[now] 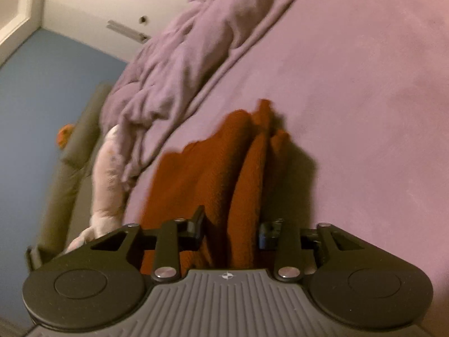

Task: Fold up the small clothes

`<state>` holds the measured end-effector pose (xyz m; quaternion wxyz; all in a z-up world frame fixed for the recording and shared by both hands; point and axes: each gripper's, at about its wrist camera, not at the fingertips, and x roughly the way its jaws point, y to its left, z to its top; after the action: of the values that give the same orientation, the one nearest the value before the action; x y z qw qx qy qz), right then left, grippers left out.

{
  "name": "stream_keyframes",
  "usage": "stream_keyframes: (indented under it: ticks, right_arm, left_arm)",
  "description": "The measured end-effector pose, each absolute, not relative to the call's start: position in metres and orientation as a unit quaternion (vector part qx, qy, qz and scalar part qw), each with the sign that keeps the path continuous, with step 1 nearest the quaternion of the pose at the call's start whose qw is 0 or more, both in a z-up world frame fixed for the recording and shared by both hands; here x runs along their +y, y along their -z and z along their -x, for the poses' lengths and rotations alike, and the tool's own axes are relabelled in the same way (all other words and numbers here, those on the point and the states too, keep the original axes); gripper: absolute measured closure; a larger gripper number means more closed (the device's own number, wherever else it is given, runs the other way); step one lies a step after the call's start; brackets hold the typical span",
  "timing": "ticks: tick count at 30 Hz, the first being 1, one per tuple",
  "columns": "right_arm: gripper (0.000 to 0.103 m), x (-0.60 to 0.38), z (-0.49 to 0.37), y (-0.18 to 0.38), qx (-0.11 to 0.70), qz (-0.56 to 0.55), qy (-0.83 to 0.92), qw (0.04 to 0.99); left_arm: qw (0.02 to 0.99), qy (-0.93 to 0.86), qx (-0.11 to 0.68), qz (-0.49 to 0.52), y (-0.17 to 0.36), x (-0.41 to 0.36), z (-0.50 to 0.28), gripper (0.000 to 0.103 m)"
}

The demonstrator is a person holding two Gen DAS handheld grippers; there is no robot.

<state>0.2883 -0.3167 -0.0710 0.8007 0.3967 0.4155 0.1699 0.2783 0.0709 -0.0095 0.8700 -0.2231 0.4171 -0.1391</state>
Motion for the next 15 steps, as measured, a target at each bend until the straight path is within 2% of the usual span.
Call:
stream_keyframes:
  ticks: [1, 2, 3, 5, 6, 13, 15]
  right_arm:
    - [0.059, -0.317, -0.280, 0.067, 0.408, -0.388, -0.162, 0.811]
    - [0.050, -0.319, -0.269, 0.062, 0.396, -0.379, -0.154, 0.822]
    - [0.040, -0.321, -0.254, 0.057, 0.382, -0.377, -0.147, 0.831]
    - [0.036, -0.328, -0.231, 0.053, 0.367, -0.387, -0.140, 0.834]
    - [0.031, -0.332, -0.218, 0.054, 0.364, -0.401, -0.136, 0.830]
    - [0.030, -0.321, -0.165, 0.070, 0.378, -0.464, -0.123, 0.792]
    - [0.034, -0.313, -0.160, 0.073, 0.384, -0.483, -0.122, 0.777]
  left_arm:
    - [0.879, 0.142, 0.407, 0.204, 0.007, 0.074, -0.264, 0.039]
    - [0.888, 0.141, 0.399, 0.180, 0.005, 0.076, -0.248, 0.028]
    - [0.897, 0.138, 0.392, 0.151, 0.005, 0.074, -0.233, 0.024]
    - [0.902, 0.135, 0.397, 0.102, 0.011, 0.065, -0.213, 0.024]
    - [0.899, 0.139, 0.405, 0.088, 0.018, 0.060, -0.206, 0.023]
    - [0.891, 0.119, 0.431, 0.084, 0.045, 0.033, -0.208, 0.023]
    - [0.897, 0.096, 0.421, 0.092, 0.045, 0.033, -0.213, 0.023]
